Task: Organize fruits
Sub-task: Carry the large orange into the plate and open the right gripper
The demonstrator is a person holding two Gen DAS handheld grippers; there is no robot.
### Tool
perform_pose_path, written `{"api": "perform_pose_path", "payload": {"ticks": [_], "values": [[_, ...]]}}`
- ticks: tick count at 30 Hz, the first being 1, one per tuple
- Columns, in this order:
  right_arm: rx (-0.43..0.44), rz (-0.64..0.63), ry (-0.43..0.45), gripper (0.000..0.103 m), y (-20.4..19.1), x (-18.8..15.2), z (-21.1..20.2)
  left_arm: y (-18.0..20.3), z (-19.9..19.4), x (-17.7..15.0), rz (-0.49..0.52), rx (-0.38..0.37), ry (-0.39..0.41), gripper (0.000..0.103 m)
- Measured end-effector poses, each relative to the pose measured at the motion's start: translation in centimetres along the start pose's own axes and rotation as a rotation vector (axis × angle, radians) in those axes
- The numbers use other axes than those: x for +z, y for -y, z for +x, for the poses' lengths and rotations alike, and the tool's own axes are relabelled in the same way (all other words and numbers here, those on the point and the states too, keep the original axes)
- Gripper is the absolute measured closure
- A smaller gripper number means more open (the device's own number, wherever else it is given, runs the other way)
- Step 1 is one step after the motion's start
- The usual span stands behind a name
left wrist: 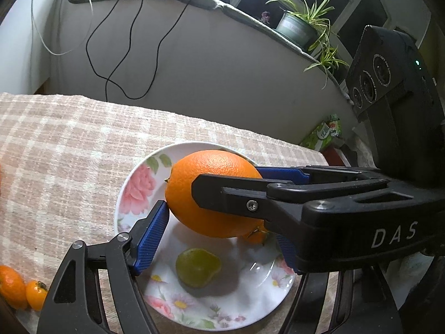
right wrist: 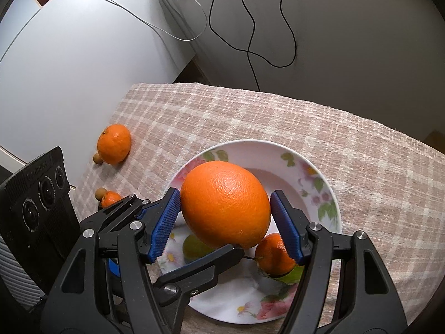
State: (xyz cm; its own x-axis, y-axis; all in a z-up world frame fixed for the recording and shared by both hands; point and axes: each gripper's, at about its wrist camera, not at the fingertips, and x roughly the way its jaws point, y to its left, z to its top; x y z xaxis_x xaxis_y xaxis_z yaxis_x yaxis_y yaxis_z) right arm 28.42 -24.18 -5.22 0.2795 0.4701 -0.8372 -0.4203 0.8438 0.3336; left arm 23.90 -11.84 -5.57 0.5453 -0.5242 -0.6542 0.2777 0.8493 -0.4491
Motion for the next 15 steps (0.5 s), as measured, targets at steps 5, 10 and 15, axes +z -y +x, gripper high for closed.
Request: {"api": "perform_pose_path", "payload": {"ticks": [5,10,15], "values": [[-0.019,-0.012,-0.008,0.033,-0.05,-0.08,0.35,0.27,0.52,-0.08,-0.001,0.007,-0.011,0.031],[-0.040,-0.027,0.014,0.032,-0.34,0.07,0.12,0.75,0.14,0.09,0.020,0.014,0.012,0.031],[-0.050,-0.027,0.025,0.032,-0.44,0.23,-0.32,0.95,-0.42,0.16,0.042,0.020,0.018,0.031]]}}
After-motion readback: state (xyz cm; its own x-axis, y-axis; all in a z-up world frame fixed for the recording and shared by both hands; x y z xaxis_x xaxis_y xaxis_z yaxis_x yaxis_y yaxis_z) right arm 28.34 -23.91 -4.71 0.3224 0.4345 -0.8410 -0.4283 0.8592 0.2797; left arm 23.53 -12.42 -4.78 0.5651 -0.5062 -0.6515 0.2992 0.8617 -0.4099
